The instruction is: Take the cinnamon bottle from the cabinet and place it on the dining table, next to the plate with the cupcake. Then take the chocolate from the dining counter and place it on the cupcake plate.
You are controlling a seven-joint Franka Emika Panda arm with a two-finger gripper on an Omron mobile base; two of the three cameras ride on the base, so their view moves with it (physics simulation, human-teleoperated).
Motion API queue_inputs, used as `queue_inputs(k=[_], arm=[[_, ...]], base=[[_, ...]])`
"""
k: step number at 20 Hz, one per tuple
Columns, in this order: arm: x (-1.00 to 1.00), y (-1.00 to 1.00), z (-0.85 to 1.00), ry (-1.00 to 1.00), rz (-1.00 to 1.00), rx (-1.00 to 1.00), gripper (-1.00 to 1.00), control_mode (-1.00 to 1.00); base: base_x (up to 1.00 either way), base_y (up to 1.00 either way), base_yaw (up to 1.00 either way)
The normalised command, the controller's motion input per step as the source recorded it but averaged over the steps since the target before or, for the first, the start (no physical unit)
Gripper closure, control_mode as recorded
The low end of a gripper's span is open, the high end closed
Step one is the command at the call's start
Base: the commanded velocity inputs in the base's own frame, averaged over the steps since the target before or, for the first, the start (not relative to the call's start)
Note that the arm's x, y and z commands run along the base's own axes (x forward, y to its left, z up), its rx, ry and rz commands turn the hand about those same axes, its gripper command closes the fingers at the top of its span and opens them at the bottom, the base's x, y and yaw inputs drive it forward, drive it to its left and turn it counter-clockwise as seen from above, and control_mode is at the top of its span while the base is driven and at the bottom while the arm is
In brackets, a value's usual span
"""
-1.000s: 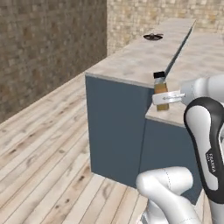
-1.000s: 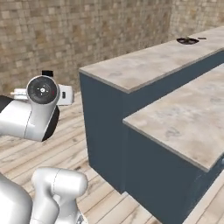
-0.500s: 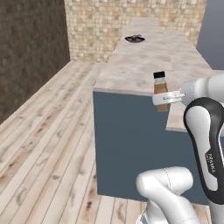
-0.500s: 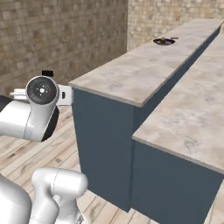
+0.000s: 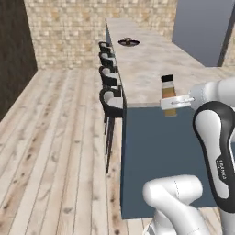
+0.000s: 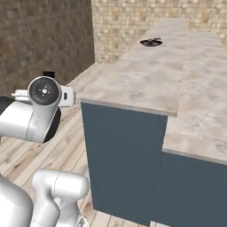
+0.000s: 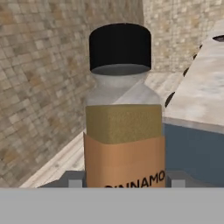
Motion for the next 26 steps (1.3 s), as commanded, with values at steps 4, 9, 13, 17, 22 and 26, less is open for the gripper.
queue_inputs(k=[4, 9, 13, 17, 22, 26], arm=[[0.00, 0.00, 0.00, 0.00, 0.00, 0.00, 1.00, 1.00], [0.00, 0.00, 0.00, 0.00, 0.00, 0.00, 1.00, 1.00], [0.00, 0.00, 0.00, 0.00, 0.00, 0.00, 1.00, 1.00], [0.00, 0.00, 0.00, 0.00, 0.00, 0.00, 1.00, 1.00], [0.00, 0.00, 0.00, 0.00, 0.00, 0.00, 1.00, 1.00], [0.00, 0.00, 0.00, 0.00, 0.00, 0.00, 1.00, 1.00]], base=[[0.31, 1.00, -0.50], [0.45, 1.00, -0.56], [0.52, 1.00, -0.58], [0.54, 1.00, -0.57], [0.51, 1.00, -0.53], [0.48, 1.00, -0.50]])
